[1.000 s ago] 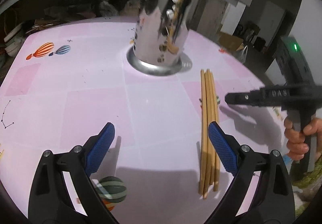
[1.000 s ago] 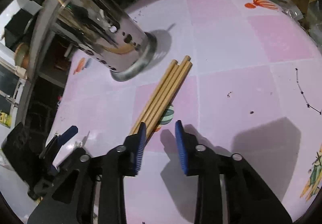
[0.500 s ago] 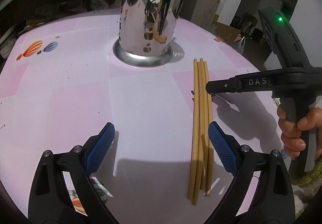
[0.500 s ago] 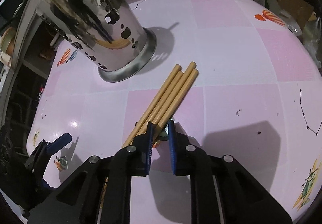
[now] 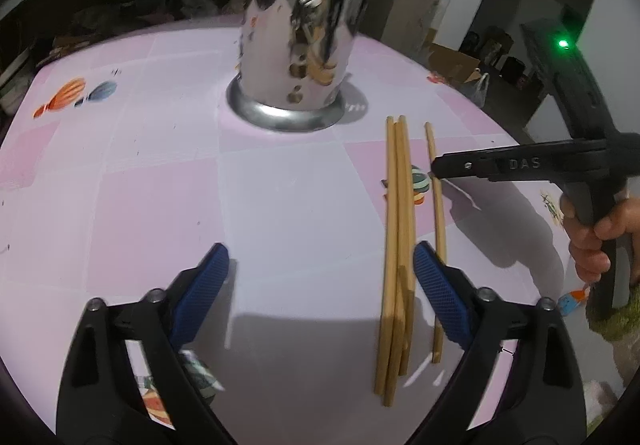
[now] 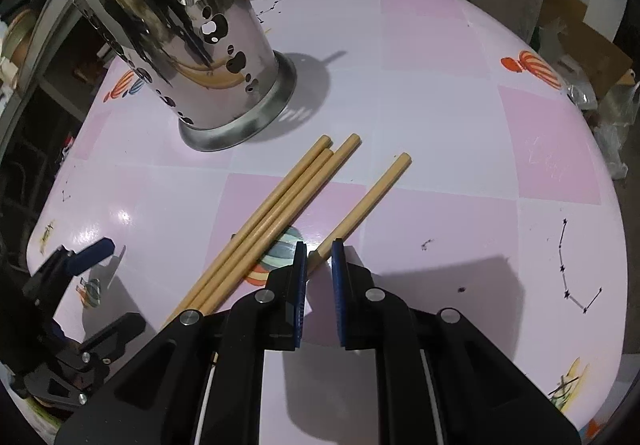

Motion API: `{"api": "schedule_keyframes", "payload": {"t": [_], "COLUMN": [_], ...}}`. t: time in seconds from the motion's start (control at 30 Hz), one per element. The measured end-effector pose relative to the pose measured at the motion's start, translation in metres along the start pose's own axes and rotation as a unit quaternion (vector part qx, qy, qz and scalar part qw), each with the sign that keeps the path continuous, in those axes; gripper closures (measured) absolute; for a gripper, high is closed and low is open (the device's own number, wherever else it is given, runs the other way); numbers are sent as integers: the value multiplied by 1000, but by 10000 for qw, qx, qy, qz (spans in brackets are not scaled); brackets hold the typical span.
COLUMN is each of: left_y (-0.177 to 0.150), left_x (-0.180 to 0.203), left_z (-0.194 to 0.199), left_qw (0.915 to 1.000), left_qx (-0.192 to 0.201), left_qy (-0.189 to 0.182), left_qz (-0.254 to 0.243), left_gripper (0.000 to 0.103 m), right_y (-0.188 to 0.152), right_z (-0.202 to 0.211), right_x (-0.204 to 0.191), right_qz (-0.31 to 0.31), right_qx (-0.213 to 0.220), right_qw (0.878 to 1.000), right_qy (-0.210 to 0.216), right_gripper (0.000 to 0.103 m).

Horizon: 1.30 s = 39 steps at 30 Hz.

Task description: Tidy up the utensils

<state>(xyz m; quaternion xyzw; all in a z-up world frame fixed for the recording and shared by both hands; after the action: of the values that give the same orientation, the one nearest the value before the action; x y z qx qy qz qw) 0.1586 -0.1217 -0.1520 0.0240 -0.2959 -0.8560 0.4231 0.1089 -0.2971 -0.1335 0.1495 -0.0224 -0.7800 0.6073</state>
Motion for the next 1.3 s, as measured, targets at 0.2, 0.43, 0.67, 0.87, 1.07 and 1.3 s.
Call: {"api": "schedule_keyframes", "payload": {"t": [0.2, 0.43, 0.67, 0.87, 1.07, 1.3], "left_y": [12, 36, 53, 58, 62, 65], "left_x": [14, 41, 56, 59, 54, 50], "left_z": [-7, -33, -59, -67, -70, -66], "left_qw": [9990, 9944, 9914, 9915, 9921, 9932], "left_qx": [-151, -498, -739, -777, -771, -736], "left_qy": [-287, -510, -377, -361, -302, -279], "left_qz": [-297, -782, -1013, -983, -938, -856], "left_gripper": [46, 61, 72, 73, 73, 73], "right_y": [-2, -5, -7, -10, -11, -12], "right_z": [2, 2, 3, 4, 4, 5], "right_x": [3, 12, 20, 23, 25, 29], "right_qz": [70, -8, -91, -108, -98, -101], "right_qx": [23, 57, 101, 144, 179, 201], "right_qw": [9999, 9997, 9990, 9984, 9980, 9972], "right_qy": [74, 230, 433, 540, 606, 708], "right_gripper": [90, 86, 83, 83, 83, 83]}}
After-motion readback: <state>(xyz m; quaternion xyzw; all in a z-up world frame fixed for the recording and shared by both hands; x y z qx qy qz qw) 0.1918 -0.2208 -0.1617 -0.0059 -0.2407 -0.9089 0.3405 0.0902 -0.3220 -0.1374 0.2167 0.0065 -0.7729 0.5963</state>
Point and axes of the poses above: each gripper's, at about its wrist camera, not at the fingertips, and z roughly against the way its jaws point, x to its right, y to its top, the point moved 6 cm from there along -z, roughly the way its jaws point, and after that the axes turned 7 degrees about -x, right-handed, at the moved point
